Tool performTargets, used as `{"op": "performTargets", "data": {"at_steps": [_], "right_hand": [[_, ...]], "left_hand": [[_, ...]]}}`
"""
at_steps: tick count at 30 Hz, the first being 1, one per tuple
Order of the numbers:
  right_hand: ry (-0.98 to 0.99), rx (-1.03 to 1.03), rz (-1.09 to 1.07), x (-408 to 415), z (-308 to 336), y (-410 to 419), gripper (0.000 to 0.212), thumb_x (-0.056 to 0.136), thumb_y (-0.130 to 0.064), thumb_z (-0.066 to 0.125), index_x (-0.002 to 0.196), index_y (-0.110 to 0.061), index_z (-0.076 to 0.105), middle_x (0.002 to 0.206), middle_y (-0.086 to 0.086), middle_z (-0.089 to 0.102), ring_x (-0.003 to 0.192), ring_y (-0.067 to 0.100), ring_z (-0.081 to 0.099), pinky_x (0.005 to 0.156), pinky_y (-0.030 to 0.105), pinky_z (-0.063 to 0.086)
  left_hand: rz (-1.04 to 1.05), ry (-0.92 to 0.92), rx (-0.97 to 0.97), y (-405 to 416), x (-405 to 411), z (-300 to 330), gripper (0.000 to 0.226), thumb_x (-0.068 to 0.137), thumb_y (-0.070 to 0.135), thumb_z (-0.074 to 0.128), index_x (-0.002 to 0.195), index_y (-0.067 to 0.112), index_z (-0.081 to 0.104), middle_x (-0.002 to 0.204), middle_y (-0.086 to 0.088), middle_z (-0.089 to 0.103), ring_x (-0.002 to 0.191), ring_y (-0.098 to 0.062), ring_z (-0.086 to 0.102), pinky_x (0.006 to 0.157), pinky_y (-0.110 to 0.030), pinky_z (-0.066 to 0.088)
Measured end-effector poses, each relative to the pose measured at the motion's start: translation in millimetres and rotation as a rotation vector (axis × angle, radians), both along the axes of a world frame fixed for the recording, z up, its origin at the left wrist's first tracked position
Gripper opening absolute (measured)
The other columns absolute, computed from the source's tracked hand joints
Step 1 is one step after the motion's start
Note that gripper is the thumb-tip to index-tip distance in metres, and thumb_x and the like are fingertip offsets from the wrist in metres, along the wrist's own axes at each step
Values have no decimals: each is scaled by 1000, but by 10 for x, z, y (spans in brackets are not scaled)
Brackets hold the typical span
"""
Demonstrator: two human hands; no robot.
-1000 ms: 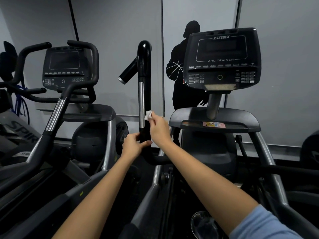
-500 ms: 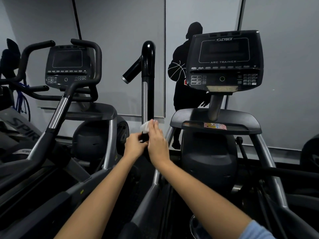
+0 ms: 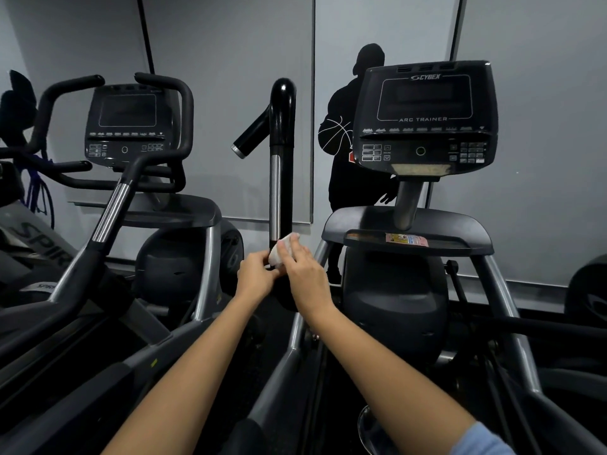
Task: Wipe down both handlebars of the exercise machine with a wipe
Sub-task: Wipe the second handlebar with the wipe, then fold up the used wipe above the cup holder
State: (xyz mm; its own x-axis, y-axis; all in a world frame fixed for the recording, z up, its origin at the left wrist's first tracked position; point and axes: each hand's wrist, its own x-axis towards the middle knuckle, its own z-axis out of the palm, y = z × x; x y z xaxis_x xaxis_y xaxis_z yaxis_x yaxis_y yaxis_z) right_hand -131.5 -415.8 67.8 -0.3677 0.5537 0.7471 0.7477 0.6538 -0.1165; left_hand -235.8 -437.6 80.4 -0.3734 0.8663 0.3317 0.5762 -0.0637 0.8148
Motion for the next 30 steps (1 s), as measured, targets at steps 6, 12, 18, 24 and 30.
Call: {"op": "performTargets", "data": {"at_steps": [6, 12, 18, 24, 30], "right_hand": [[369, -255, 98, 366, 125, -139, 26, 89, -2, 47, 106, -8, 66, 107, 6, 67, 97, 21, 62, 83, 29, 47], [465, -406, -20, 926, -189, -207, 23, 86, -2, 45, 98, -8, 64, 96, 7, 67, 91, 25, 61, 76, 31, 45], [501, -445, -95, 1224, -480, -375, 16, 84, -5, 45, 89, -12, 58, 86, 2, 66, 79, 22, 60, 65, 34, 47], [645, -530, -141, 1599, -842, -289, 20, 79, 2, 48, 81, -11, 63, 81, 6, 65, 76, 18, 61, 68, 30, 50], [723, -657, -161, 1989, -1315, 122, 20, 83, 0, 49, 89, -8, 66, 84, 4, 69, 78, 16, 64, 73, 24, 51]], "left_hand": [[-9, 58, -36, -28, 38, -90, 75, 75, 35, 76, 138, 16, 41, 135, -9, 53, 126, -26, 49, 103, -40, 42], [-71, 396, 497, -360, 404, -245, 51, 86, 16, 65, 133, 7, 49, 141, -8, 45, 133, -18, 37, 112, -25, 26], [-430, 241, 290, -309, 924, -582, 41, 87, 16, 64, 127, 13, 54, 121, -3, 58, 101, -12, 56, 90, -25, 49], [-601, -60, 6, -51, 1329, -961, 40, 86, 17, 66, 124, 11, 58, 117, -5, 64, 102, -15, 62, 94, -35, 50], [-576, -423, -182, 353, 1768, -1395, 21, 84, 3, 65, 105, 4, 63, 96, -9, 67, 75, -14, 65, 70, -26, 55]]}}
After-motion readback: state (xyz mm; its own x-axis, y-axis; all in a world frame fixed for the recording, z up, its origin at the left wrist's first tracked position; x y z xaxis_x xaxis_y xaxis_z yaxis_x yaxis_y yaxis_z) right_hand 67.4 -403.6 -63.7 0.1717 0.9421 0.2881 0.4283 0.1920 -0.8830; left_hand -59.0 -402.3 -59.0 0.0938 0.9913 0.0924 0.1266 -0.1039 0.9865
